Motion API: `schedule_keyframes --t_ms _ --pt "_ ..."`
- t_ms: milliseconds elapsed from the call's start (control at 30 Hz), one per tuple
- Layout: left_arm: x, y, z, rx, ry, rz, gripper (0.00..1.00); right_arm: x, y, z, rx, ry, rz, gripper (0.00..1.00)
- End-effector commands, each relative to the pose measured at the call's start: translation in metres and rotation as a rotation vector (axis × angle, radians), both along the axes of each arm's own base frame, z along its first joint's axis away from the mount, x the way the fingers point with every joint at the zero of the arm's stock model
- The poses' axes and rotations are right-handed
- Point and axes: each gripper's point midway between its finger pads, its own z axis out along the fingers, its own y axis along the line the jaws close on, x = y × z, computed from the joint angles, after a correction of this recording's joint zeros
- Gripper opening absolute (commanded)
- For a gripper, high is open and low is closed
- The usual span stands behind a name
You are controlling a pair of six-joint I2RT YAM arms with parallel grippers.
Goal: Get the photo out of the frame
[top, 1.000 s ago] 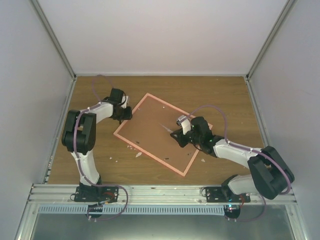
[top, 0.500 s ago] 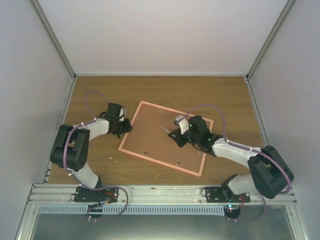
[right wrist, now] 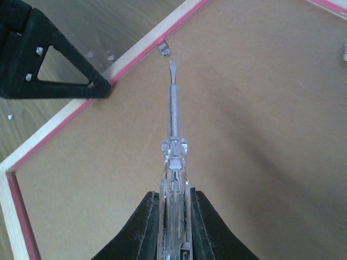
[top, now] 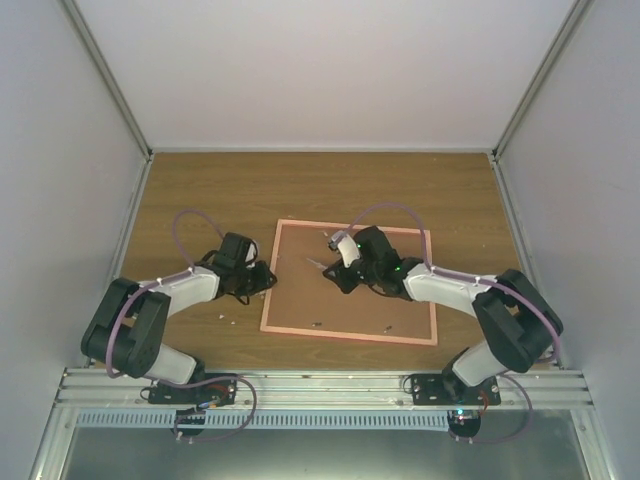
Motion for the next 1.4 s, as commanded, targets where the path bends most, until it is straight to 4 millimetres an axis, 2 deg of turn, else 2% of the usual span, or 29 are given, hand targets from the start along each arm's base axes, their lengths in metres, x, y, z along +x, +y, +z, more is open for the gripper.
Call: schedule_keyframes --t_ms 0,233,400,600,800,900,1200,1367 --pt "-0.036 -0.007 -0.024 0.020 0.131 -0.028 0.30 0.002 0.013 0.001 -0.019 0.009 0.008 0.01" --pt "-0.051 -0.028 -0.019 0.022 0.116 -0.092 0.30 0.005 0.024 -0.019 -0.068 0.066 0.027 0.00" --pt "-0.050 -0.022 -0.016 0.055 0.097 -0.086 0.35 0.009 0.031 -0.028 -0.084 0.084 0.041 0.01" --pt "-0.038 -0.013 -0.012 0.129 0.053 -0.096 0.38 0.010 0.034 -0.036 -0.101 0.098 0.052 0.00" --pt "-0.031 -0.017 -0.016 0.163 0.059 -0.160 0.38 0.008 0.038 -0.042 -0.104 0.114 0.072 0.01" --pt "-0.030 -0.018 -0.019 0.171 0.065 -0.176 0.36 0.007 0.039 -0.044 -0.109 0.123 0.080 0.00" --pt "-0.032 -0.018 -0.023 0.171 0.074 -0.174 0.19 -0.001 0.041 -0.050 -0.127 0.152 0.108 0.01" --pt "-0.033 -0.016 -0.024 0.173 0.075 -0.161 0.17 -0.011 0.042 -0.054 -0.147 0.173 0.138 0.01"
